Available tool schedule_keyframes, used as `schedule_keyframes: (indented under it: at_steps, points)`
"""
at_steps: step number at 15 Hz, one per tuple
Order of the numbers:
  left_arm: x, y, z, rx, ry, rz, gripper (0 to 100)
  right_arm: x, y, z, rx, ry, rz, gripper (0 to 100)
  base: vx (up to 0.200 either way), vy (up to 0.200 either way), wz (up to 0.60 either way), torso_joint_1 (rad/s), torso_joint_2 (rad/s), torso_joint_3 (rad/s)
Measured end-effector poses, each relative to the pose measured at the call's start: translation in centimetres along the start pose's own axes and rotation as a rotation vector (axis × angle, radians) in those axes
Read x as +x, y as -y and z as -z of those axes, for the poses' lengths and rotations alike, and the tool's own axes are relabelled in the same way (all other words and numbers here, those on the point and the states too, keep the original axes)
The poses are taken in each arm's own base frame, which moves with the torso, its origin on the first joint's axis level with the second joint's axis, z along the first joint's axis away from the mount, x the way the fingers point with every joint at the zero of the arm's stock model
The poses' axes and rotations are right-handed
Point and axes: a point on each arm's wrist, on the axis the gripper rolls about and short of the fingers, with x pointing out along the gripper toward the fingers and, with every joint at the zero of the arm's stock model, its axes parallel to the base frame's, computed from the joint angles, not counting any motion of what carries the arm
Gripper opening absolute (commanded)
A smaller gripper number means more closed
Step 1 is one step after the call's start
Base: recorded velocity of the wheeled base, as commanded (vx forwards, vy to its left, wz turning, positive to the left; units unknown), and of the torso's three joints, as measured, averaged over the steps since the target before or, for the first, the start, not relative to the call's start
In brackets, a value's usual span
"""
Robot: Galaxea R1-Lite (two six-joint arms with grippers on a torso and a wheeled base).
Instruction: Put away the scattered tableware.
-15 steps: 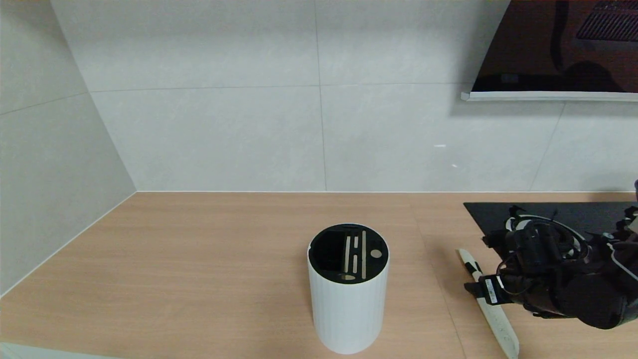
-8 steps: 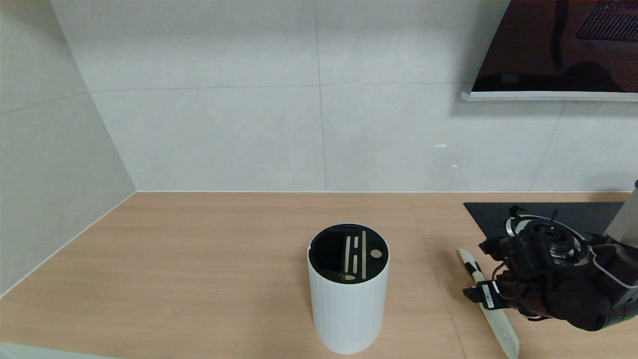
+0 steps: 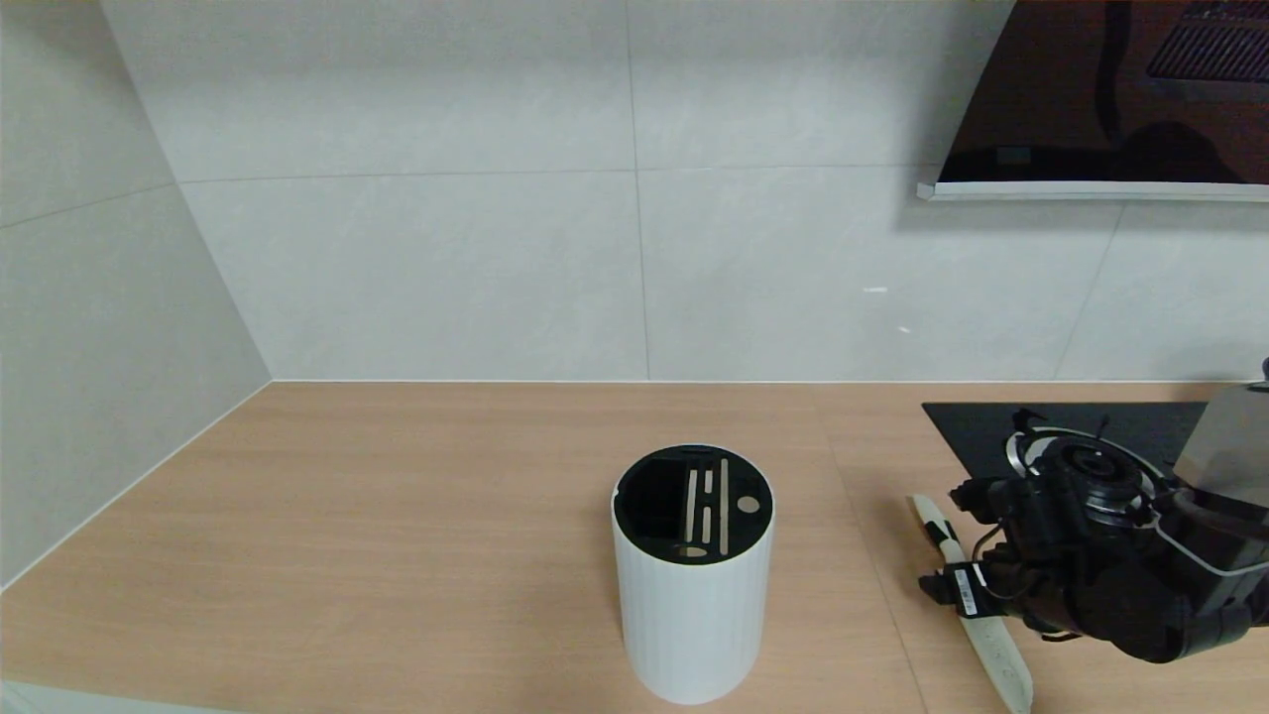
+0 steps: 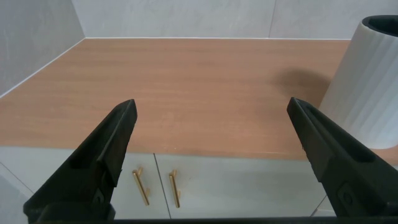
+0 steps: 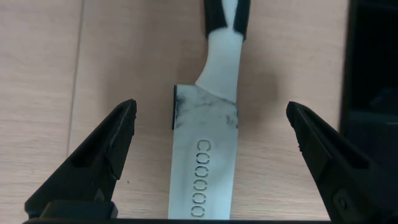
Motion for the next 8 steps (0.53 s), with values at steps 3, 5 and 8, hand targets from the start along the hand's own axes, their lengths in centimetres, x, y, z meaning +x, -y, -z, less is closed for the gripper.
schedule_keyframes:
  at_steps: [3, 5, 8]
  points:
    - [0.0, 0.0, 0.0, 0.0, 0.0, 0.0, 100, 0.19, 0.07, 0.1, 0.013, -0.005, 0.002, 100, 0.0, 0.0, 0.0, 0.0, 0.0, 0.0]
    - [0.0, 0.0, 0.0, 0.0, 0.0, 0.0, 100, 0.32, 0.13, 0.16, 0.016, -0.008, 0.003, 100, 0.0, 0.0, 0.0, 0.0, 0.0, 0.0]
    - [0.0, 0.0, 0.0, 0.0, 0.0, 0.0, 100, 0.53, 0.17, 0.27, 0.017, -0.012, 0.004, 0, 0.0, 0.0, 0.0, 0.0, 0.0, 0.0]
